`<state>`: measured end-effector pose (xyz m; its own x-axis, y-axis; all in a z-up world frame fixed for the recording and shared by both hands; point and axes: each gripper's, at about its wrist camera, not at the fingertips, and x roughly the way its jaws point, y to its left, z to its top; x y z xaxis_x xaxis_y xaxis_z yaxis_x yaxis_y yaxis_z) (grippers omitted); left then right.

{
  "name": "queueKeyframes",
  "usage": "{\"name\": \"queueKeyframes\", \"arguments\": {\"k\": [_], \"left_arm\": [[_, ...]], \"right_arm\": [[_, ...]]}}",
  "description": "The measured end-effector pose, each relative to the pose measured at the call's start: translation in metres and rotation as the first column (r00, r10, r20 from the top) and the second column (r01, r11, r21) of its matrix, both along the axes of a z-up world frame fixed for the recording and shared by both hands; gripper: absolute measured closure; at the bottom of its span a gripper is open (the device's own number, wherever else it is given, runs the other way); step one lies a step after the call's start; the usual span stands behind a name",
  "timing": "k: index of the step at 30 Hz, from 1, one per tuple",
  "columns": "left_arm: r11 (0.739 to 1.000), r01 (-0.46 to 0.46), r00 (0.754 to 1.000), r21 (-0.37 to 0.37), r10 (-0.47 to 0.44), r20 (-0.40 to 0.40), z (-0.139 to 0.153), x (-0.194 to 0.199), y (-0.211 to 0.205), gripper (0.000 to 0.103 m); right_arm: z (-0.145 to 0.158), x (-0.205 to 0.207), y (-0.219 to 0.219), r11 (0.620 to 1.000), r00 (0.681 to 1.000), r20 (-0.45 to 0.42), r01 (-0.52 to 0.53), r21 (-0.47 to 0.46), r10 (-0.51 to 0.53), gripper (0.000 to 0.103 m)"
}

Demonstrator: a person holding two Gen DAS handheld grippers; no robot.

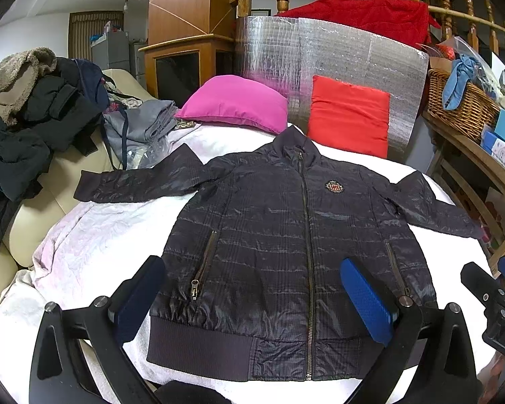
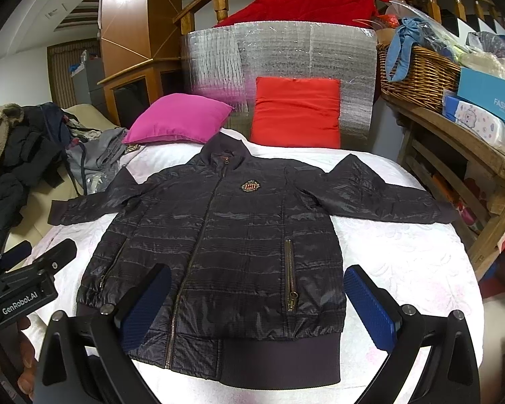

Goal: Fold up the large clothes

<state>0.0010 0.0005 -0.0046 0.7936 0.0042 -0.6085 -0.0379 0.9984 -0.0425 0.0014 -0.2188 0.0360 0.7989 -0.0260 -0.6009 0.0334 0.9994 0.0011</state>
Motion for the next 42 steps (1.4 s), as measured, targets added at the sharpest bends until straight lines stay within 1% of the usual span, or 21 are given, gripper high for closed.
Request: {"name": "queueKeyframes", "arguments": {"k": [25, 36, 38, 40, 42], "left_arm": [[1.0, 0.008, 1.0, -0.004, -0.008, -0.009, -0.001, 0.0, -0.002, 0.0], [1.0, 0.012, 0.999, -0.001, -0.012, -0.03, -0.01, 0.007, -0.005, 0.0], [1.0, 0.014, 0.999, -0.005, -0.014, -0.04, -0.015, 0.01, -0.004, 0.0], [1.0, 0.014, 0.998, -0.017, -0.015, -0.062, -0.024, 0.016, 0.0, 0.0], [1.0, -0.002, 0.996, -0.025, 0.0, -0.087, -0.035, 0.022, 0.007, 0.0]], "right_arm": [[0.001, -0.001, -0.005, 1.0, 1.0, 0.006, 0.016, 0.002, -0.016, 0.0], [-0.006, 0.005, -0.011, 1.0, 1.0, -0.007, 0.024, 0.009, -0.024, 0.0], [-0.01, 0.006, -0.016, 0.999, 1.0, -0.012, 0.023, 0.023, -0.023, 0.0], [-0.015, 0.008, -0.027, 0.997, 1.0, -0.028, 0.008, 0.071, -0.006, 0.0], [-0.028, 0.013, -0.049, 0.989, 0.998, -0.06, 0.015, 0.149, -0.006, 0.0]]}}
